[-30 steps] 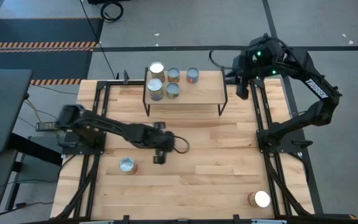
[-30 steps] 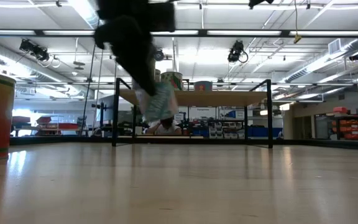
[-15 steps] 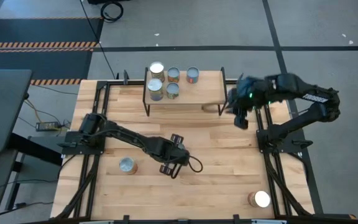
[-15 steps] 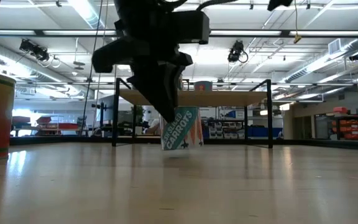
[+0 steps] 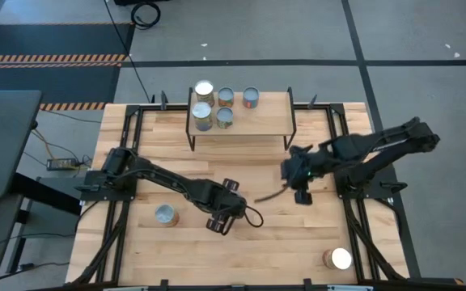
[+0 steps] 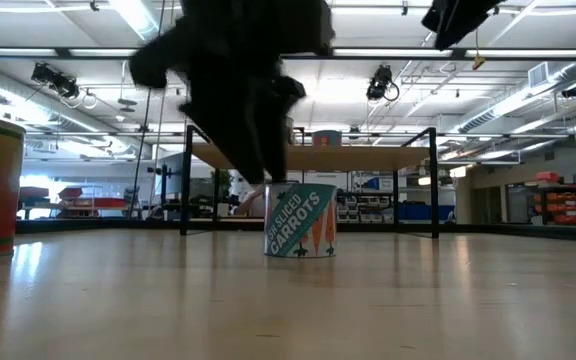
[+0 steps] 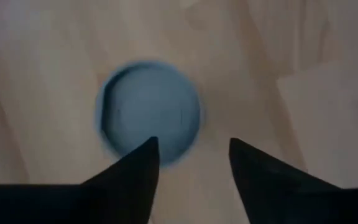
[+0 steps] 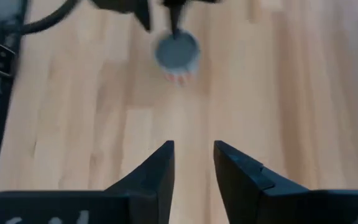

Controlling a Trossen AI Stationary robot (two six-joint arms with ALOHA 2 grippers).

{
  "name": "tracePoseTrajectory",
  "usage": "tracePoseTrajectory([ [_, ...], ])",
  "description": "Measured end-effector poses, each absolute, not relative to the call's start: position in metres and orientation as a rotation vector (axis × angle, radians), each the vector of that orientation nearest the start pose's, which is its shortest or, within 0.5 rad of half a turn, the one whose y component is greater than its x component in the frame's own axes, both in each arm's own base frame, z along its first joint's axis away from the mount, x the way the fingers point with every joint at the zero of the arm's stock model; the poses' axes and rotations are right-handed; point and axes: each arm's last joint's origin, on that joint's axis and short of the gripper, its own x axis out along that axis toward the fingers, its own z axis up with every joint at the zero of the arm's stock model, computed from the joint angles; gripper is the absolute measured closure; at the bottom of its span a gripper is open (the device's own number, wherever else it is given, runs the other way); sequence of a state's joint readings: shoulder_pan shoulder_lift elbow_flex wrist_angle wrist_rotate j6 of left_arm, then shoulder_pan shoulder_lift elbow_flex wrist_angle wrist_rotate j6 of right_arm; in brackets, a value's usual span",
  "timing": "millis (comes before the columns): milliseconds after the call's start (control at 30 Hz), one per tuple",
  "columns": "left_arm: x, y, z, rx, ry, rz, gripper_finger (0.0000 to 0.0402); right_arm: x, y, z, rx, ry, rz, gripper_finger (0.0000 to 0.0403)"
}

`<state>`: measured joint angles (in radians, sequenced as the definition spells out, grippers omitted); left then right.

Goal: Pick and place cans onto a shelf
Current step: Put the carrot can on top of the shelf

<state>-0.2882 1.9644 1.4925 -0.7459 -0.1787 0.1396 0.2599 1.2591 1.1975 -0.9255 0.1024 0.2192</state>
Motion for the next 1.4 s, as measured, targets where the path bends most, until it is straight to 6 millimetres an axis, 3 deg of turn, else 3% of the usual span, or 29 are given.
tracePoseTrajectory([
  [133, 0.361, -0.105, 0.235, 0.290, 1.209, -0.104, 0.0175, 0.253, 0.075, 0.291, -0.012, 0.930, 0.094, 0.0250],
  [333, 0.313, -0.093, 0.282, 0.181, 1.244, -0.004, 0.0171, 0.300, 0.091, 0.253, -0.025, 0.911, 0.108, 0.0168],
  [533, 0.264, -0.081, 0.293, 0.059, 1.188, 0.202, 0.0180, 0.339, 0.099, 0.225, -0.067, 0.899, 0.172, 0.0073],
  [700, 0.238, -0.076, 0.290, -0.053, 1.134, 0.319, 0.0184, 0.358, 0.100, 0.205, -0.091, 0.871, 0.189, 0.0014],
  [900, 0.229, -0.072, 0.283, -0.097, 1.121, 0.379, 0.0184, 0.370, 0.087, 0.186, -0.081, 0.892, 0.138, 0.0010],
  [1100, 0.232, -0.072, 0.270, -0.099, 1.100, 0.382, 0.0184, 0.376, 0.079, 0.189, -0.074, 0.840, 0.125, 0.0012],
  [1400, 0.235, -0.073, 0.267, -0.137, 1.069, 0.389, 0.0184, 0.389, 0.071, 0.160, -0.028, 0.875, 0.149, 0.0013],
])
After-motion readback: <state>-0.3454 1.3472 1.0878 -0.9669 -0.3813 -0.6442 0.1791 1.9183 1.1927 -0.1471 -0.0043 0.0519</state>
